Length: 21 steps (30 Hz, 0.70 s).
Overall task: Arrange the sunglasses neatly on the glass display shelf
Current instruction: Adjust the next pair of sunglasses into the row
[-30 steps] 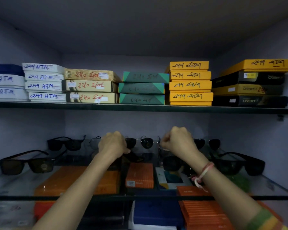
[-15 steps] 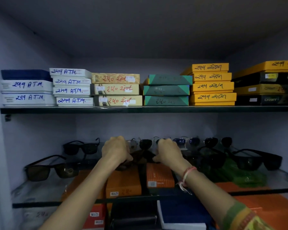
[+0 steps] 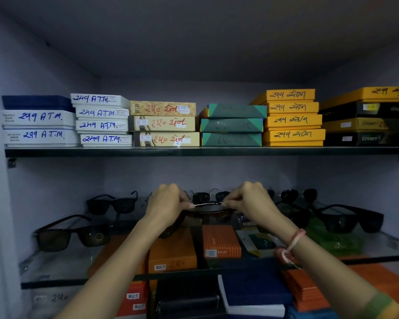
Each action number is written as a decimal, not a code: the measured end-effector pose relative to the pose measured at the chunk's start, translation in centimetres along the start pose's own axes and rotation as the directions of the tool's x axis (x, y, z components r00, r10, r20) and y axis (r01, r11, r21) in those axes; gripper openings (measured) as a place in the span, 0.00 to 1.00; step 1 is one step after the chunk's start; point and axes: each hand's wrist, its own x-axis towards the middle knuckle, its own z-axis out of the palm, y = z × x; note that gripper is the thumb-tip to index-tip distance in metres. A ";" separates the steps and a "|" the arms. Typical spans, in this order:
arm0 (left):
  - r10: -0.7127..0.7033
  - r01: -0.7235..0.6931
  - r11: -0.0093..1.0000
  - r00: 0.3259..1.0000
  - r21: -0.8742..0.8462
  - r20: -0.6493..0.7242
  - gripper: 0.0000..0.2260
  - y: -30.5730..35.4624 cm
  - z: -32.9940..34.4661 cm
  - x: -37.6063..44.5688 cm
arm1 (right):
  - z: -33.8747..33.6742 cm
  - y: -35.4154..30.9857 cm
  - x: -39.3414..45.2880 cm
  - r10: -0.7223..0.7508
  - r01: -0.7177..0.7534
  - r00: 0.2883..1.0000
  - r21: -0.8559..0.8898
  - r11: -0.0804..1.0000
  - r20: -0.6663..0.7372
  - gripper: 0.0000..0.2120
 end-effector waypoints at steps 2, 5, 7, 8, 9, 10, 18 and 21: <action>0.016 -0.016 1.000 1.000 0.003 0.014 0.11 0.3 -0.1 0.2 | -0.4 0.3 0.0 0.009 -0.008 0.998 0.018 1.000 -0.058 0.07; 0.034 -0.034 0.999 0.999 0.022 -0.003 0.10 1.0 -0.1 0.4 | -1.1 0.8 0.3 0.087 -0.085 0.985 0.018 0.996 -0.151 0.07; 0.023 -0.023 0.999 1.000 0.030 -0.012 0.08 1.5 0.1 0.6 | -1.6 1.2 0.7 0.170 -0.171 0.975 0.004 0.985 -0.145 0.08; 0.008 -0.008 0.999 1.000 0.040 -0.011 0.08 1.8 0.2 0.8 | -1.8 1.4 0.8 0.204 -0.207 0.972 -0.012 0.978 -0.117 0.08; -0.015 0.015 0.999 1.000 0.048 -0.004 0.07 2.0 0.3 0.9 | -1.8 1.6 0.9 0.226 -0.230 0.970 -0.032 0.973 -0.088 0.08; -0.045 0.044 0.998 0.999 0.054 0.010 0.08 2.2 0.4 1.0 | -1.8 1.8 1.0 0.241 -0.244 0.968 -0.052 0.968 -0.069 0.09; -0.226 0.215 0.973 0.963 0.089 0.149 0.11 2.9 1.1 1.2 | -0.6 2.4 0.8 0.290 -0.283 0.957 -0.146 0.948 0.026 0.10; -0.250 0.238 0.967 0.956 0.090 0.156 0.09 3.1 1.3 1.3 | -0.2 2.3 0.9 0.284 -0.274 0.958 -0.165 0.947 0.038 0.09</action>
